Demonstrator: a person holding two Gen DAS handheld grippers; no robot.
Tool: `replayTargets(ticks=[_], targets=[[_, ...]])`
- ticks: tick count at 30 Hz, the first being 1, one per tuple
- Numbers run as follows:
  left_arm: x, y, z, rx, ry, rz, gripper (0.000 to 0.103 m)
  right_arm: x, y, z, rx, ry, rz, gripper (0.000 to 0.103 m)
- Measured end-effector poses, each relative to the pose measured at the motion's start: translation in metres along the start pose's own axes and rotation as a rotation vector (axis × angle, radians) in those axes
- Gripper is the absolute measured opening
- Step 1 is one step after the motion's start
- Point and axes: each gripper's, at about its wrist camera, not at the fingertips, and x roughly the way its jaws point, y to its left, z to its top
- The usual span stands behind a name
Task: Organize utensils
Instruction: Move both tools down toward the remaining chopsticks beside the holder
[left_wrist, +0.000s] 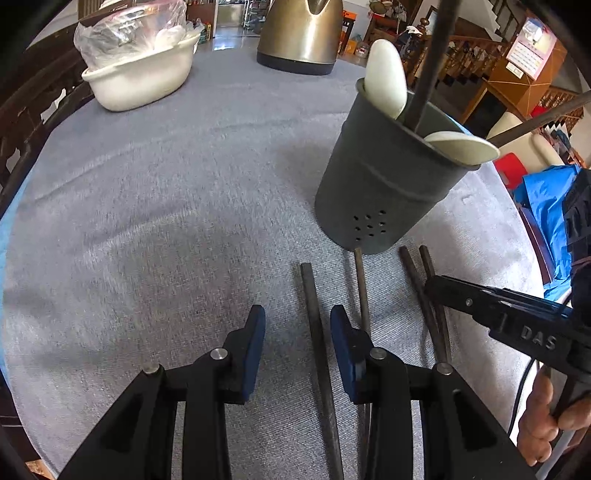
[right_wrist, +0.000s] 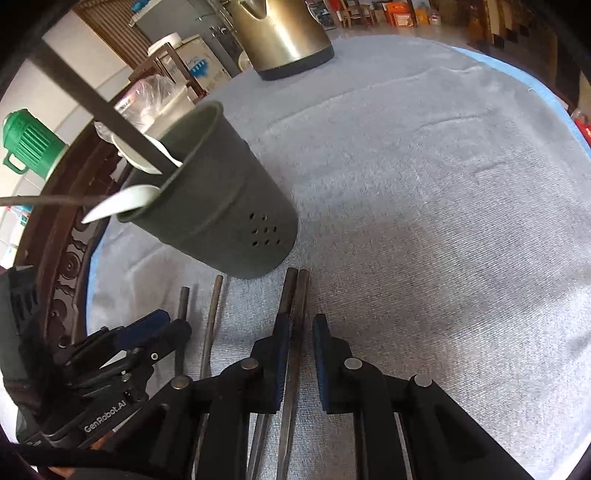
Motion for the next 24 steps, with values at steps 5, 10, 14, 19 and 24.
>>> replayTargets(ticks=[5,10,14,19,24], targets=[[-0.006,0.013,-0.002,-0.011,-0.004,-0.008,0.038,0.003,0.020,-0.003,-0.052,0.007,0.059,0.015],[-0.003,0.019,0.001,-0.008,0.000,-0.008,0.038,0.001,0.007,0.002,-0.006,0.009,0.031,0.015],[-0.003,0.021,0.003,-0.016,0.002,-0.011,0.038,0.006,0.010,0.005,-0.017,0.026,0.038,0.015],[-0.004,0.026,0.006,-0.019,0.003,-0.011,0.029,0.013,0.022,0.006,-0.045,0.030,0.019,0.015],[-0.007,0.031,0.011,-0.022,0.002,-0.020,0.029,0.003,0.011,0.005,-0.012,0.006,0.018,0.015]])
